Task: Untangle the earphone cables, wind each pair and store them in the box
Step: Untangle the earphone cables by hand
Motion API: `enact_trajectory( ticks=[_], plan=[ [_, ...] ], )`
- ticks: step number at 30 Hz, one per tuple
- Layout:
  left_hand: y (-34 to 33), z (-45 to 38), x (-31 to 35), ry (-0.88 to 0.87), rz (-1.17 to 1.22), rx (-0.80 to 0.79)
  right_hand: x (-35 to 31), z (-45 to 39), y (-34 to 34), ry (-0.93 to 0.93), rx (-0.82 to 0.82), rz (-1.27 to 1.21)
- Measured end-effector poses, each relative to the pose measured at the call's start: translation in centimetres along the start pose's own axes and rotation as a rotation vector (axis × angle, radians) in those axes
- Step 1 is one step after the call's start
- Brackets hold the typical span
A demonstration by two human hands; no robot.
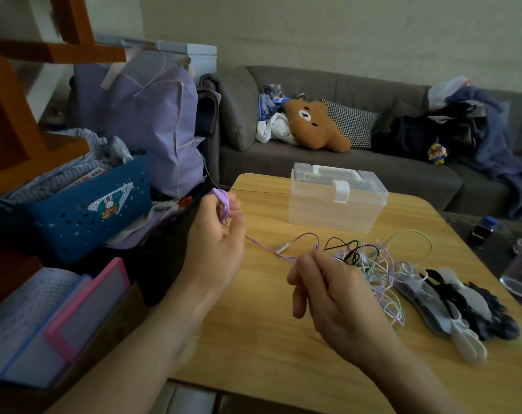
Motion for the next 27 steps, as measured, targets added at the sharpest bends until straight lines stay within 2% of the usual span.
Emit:
enact_trajectory(
  ticks=[2, 4, 7, 9, 13, 17, 19, 23, 27],
  plan=[
    [0.0, 0.0, 0.2, -0.049, -0.119, -0.027, -0.1, 0.1, 0.4, -0.041, 0.124, -0.07],
    [-0.8, 0.2, 0.3, -0.054, -0.205, -0.144, -0.1, 0.3, 1.1, -0.079, 0.262, -0.122],
    [-1.3, 0.8, 0.9, -0.121, -0.207, -0.199, 0.5, 0.5, 2.2, -0.136, 0.345, -0.247],
    [-0.8, 0.8, 1.3, -0.189, -0.218, -0.171, 1.4, 0.4, 3.0, -0.165, 0.277, -0.316],
    [0.6, 0.2, 1.1, -0.225, -0.247, -0.202, 2.4, 0.1, 3.3, -0.138, -0.018, -0.341],
    [0.7, 0.3, 0.7, -0.229, -0.297, -0.295, 3.1, 0.1, 2.9, -0.213, -0.094, -0.123],
    [0.6, 0.5, 0.9, -0.233, -0.305, -0.305, 3.0, 0.0, 2.6, -0.269, -0.144, -0.133],
    [0.9, 0.5, 1.9, -0.307, -0.349, -0.166, 2.1, 0.2, 2.1, -0.247, -0.221, -0.28],
    [1.2, 0.6, 2.8, -0.349, -0.393, -0.116, 1.5, 0.5, 1.2, -0.186, -0.441, -0.423]
  ],
)
Point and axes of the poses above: each hand's wrist, its own z-axis away from the middle knuckle, its own y-axis out of the back of the hand, x = y × z, the point moved 4 cm from there along -z, towards the middle knuckle, and after that the axes turned 15 degrees about -x, right-handed, at the moved point
